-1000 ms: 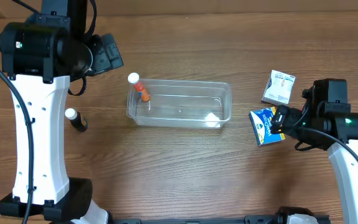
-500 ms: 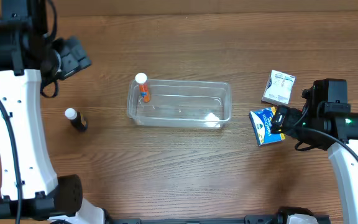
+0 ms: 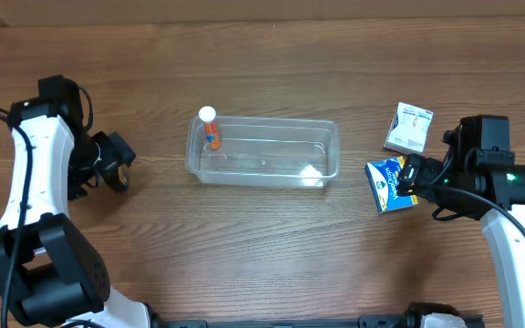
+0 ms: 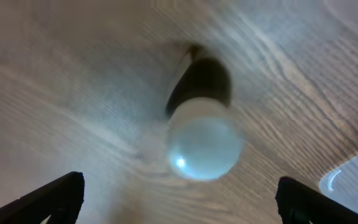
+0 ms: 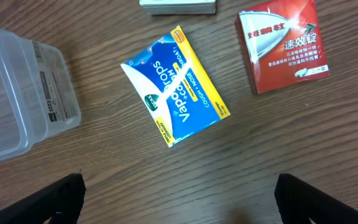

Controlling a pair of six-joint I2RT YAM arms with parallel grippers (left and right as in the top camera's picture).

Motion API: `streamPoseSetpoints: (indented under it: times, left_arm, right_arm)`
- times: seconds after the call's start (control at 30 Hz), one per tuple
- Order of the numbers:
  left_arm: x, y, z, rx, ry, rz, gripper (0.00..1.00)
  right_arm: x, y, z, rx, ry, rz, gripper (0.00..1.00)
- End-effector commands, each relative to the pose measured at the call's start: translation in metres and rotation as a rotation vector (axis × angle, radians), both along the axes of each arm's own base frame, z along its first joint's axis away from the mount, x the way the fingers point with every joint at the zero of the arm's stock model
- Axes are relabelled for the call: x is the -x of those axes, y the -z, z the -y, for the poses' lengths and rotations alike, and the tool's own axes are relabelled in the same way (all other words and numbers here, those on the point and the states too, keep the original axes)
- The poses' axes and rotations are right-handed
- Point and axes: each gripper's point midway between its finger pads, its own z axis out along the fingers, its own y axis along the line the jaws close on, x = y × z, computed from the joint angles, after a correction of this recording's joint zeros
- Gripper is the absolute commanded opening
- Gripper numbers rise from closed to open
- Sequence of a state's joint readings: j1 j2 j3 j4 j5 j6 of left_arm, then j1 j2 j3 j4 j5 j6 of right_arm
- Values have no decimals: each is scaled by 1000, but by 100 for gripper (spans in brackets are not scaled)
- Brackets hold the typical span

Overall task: Pack container
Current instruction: 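Move the left gripper to the brown bottle and grasp it, then lower the brown bottle into the container's left end and release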

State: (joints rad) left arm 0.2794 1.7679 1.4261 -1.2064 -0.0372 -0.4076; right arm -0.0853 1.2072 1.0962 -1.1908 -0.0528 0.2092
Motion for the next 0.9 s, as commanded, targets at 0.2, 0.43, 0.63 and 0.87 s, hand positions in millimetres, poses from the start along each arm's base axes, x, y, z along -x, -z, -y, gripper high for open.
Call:
streamPoseSetpoints:
  times: [0.2, 0.43, 0.63, 0.87]
  left_arm:
    - [-24, 12, -5, -18, 281, 52, 91]
    - [-22, 29, -5, 2, 302, 5, 64]
    - [-18, 29, -4, 9, 301, -10, 32]
    - [-26, 7, 3, 7, 299, 9, 9]
  right_arm:
    - [-5, -10, 2, 1, 5, 33, 100]
    - [-5, -10, 2, 1, 6, 32, 100]
    - [-5, -10, 2, 1, 5, 33, 100]
    - [-5, -10, 2, 1, 5, 33, 100]
